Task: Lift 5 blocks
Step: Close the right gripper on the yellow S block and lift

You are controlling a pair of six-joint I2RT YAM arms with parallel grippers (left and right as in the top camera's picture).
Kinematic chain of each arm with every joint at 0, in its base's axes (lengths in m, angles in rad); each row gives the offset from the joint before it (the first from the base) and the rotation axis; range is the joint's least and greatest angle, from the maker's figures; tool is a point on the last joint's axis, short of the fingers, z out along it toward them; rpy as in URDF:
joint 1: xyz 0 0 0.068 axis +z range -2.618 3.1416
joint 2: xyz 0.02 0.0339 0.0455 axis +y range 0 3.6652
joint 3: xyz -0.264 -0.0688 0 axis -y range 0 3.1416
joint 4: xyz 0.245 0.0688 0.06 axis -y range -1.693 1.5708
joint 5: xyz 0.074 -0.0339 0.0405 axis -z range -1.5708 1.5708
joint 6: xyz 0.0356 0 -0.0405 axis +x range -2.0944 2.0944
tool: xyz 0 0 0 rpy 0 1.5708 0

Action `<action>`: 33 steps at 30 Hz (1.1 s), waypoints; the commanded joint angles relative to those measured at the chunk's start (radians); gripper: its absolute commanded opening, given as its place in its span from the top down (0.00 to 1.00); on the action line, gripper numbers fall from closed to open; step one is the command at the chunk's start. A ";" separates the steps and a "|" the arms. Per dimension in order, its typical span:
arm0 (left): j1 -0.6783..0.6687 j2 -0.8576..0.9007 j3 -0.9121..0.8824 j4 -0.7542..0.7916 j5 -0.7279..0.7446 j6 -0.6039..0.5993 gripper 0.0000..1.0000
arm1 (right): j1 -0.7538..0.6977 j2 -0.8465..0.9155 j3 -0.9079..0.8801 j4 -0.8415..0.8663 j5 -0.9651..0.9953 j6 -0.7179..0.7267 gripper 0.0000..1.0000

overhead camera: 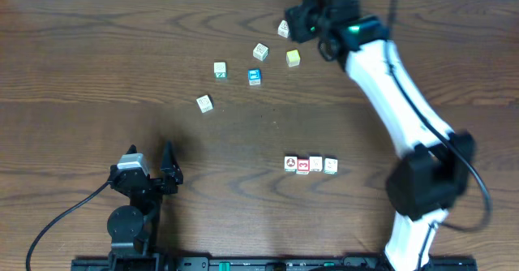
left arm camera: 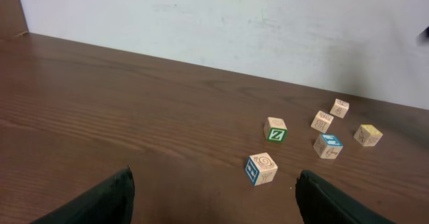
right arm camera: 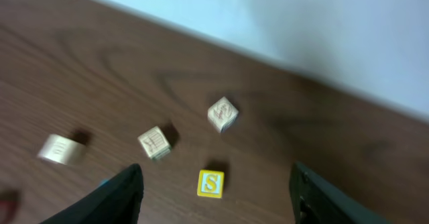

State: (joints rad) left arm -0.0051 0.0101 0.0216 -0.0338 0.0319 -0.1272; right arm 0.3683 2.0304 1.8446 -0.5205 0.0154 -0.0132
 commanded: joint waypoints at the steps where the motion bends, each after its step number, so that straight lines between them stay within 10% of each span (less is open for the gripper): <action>1: -0.003 -0.006 -0.018 -0.036 -0.005 0.002 0.24 | 0.004 0.107 -0.013 0.057 0.021 0.071 0.34; 33: -0.003 -0.006 -0.018 -0.036 -0.005 0.002 0.23 | 0.008 0.329 -0.014 0.091 0.040 0.118 0.47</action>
State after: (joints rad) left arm -0.0051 0.0101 0.0216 -0.0338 0.0319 -0.1276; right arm 0.3717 2.3337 1.8313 -0.4240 0.0422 0.0898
